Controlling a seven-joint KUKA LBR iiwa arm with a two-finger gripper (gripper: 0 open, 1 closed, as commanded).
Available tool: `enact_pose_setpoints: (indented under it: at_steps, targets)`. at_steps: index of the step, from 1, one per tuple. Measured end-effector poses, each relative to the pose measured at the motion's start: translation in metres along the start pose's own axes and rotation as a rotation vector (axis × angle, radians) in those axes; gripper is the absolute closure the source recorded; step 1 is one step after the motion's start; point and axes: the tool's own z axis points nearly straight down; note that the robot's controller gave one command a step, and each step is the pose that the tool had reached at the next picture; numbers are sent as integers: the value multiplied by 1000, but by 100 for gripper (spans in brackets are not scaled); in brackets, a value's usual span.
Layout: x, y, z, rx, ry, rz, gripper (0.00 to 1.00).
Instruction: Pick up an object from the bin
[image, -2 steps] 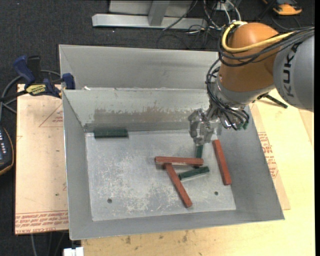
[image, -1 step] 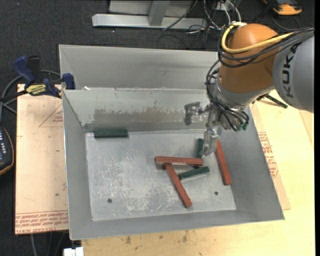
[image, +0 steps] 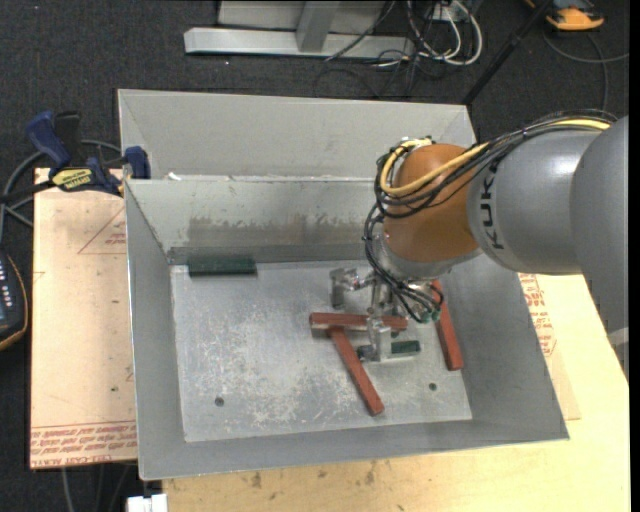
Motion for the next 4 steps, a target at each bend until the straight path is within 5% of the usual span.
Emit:
enact_pose_setpoints:
  at_steps: [1,2,3,4]
  targets:
    - [-1,-1,-4,2,-7,1,100]
    - [4,-14,-47,5,-12,-2,100]
    - [5,-13,-44,3,-9,-3,0]
    - [-8,-42,6,2,-5,-37,0]
